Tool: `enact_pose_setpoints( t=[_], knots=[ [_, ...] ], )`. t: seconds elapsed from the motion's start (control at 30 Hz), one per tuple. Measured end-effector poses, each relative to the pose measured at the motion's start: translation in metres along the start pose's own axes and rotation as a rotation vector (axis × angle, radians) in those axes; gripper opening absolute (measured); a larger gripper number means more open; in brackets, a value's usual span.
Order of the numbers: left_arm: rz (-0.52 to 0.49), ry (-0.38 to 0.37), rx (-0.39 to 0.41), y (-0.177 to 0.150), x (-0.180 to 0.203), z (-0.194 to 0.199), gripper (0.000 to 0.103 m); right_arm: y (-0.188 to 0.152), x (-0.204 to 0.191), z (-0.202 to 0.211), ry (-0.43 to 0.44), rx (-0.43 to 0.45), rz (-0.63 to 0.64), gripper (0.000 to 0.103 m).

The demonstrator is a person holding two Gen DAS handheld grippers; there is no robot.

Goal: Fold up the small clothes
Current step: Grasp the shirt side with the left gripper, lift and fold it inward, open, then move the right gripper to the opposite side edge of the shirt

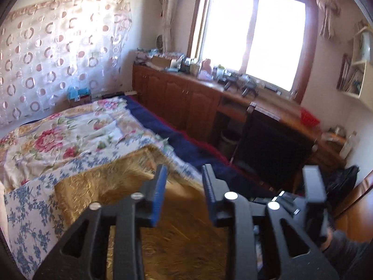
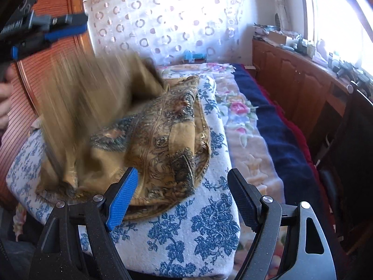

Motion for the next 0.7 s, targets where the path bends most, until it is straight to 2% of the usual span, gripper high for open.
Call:
enact_pose_setpoints(
  t=[0.23,0.43,0.6,0.7],
  knots=[
    [0.038,0.059,-0.140,-0.050,-0.035,-0.026,0.036,0.004,0.001,0.001,0.001,0.005,-0.013,0.081],
    [0.077,0.130,-0.212,-0.090,-0.070,-0.038,0.037,0.024,-0.003,0.001,0.001,0.017,0.021,0.080],
    [0.091,0.204,-0.243,-0.104,-0.093,-0.048,0.037,0.054,-0.012,-0.004,0.019,0.023,0.059,0.077],
    [0.076,0.259,-0.231,-0.104,-0.104,-0.052,0.037,0.078,-0.020,-0.012,-0.004,0.014,0.115,0.073]
  ],
)
Point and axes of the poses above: each gripper's, at about its wrist camera, not at the fingertips, and z roughly against the way its jaws point, x to its right, y to its top, the point moved 1 cm from there along -z, roughly the way its jaws point, and after that the axes turned 11 degrees about -x, right-handed, at the moved point
